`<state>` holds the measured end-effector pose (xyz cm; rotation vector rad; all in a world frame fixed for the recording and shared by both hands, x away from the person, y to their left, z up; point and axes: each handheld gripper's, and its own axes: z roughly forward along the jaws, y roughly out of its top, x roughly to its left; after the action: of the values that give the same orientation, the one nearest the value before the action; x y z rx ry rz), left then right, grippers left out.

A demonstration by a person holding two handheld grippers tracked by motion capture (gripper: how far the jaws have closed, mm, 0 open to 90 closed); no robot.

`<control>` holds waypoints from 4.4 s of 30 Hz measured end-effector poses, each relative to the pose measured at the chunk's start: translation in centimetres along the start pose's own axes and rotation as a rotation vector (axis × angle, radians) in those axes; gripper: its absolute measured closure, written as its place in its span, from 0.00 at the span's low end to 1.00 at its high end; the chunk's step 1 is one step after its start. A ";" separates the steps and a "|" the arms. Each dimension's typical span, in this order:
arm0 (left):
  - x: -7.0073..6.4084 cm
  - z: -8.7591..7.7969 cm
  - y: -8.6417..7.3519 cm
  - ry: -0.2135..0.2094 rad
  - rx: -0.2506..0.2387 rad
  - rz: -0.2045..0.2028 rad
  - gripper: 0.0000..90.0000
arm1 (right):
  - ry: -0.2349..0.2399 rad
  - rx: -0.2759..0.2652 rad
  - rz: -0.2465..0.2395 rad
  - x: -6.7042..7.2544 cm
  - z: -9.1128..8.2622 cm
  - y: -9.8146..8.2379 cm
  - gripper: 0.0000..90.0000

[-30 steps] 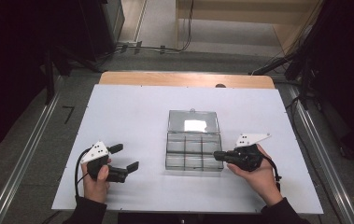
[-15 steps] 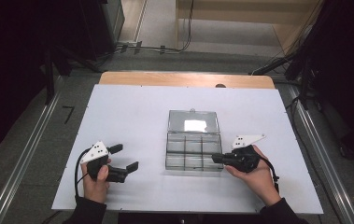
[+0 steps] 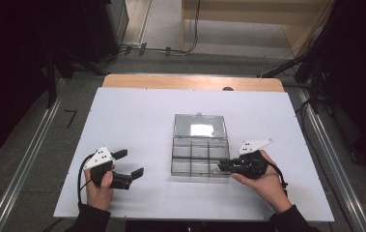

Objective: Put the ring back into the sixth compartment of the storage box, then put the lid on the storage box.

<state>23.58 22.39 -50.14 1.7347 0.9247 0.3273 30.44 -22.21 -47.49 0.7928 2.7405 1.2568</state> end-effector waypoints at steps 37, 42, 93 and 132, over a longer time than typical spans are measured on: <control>-0.4 0.5 0.1 -0.012 0.013 0.016 0.00 | -0.032 -0.090 0.044 -0.6 -2.0 1.6 0.17; -0.4 0.6 0.0 -0.014 0.015 0.016 0.00 | -0.026 -0.096 0.054 -0.9 -2.2 1.7 0.14; -0.8 1.2 -0.3 -0.011 0.018 0.024 0.00 | -0.054 -0.163 0.160 -5.8 -2.1 4.0 0.00; -0.8 1.3 -0.3 -0.020 0.025 0.026 0.00 | -0.108 -0.127 0.242 -8.9 1.7 4.5 0.00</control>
<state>23.70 20.98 -50.71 1.7707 0.8959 0.3166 40.48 -22.66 -47.04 1.1695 2.5112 1.3654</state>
